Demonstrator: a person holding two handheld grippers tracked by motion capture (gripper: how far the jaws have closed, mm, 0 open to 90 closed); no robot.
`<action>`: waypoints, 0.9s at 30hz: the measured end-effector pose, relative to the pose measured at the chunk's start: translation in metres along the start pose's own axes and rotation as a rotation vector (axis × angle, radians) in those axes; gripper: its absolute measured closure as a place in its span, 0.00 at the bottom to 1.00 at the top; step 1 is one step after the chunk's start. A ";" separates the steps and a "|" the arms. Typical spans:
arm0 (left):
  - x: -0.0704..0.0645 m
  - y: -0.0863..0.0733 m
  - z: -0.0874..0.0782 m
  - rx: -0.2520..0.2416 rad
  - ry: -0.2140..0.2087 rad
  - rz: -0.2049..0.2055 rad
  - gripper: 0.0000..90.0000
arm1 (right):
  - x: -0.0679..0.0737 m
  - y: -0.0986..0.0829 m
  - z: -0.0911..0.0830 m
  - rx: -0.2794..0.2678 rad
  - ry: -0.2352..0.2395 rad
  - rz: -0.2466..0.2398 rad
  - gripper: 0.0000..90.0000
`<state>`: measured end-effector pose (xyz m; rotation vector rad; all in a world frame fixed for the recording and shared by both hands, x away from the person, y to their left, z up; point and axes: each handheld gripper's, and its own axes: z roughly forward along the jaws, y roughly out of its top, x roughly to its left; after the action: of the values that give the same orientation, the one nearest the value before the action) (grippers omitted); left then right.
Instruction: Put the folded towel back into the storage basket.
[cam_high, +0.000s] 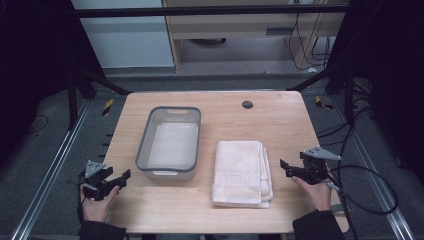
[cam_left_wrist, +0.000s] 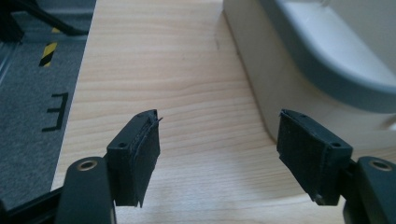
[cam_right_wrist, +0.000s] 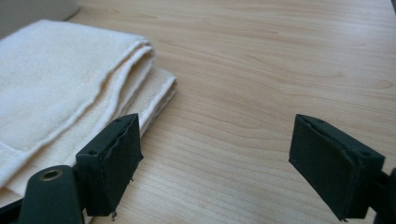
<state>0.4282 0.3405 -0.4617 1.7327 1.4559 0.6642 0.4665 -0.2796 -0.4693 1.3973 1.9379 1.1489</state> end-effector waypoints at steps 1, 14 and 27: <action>-0.002 0.001 -0.003 -0.013 -0.007 -0.005 0.33 | 0.000 0.001 -0.001 -0.004 -0.005 -0.004 0.12; -0.014 0.013 -0.017 -0.104 -0.081 0.008 0.33 | 0.001 0.010 -0.014 -0.073 0.000 -0.010 0.21; -0.027 0.028 -0.021 -0.137 -0.133 0.001 0.33 | 0.009 0.025 -0.018 -0.068 0.039 -0.036 0.32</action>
<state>0.4216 0.3175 -0.4247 1.6402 1.2886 0.6222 0.4624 -0.2747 -0.4379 1.3088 1.9245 1.2212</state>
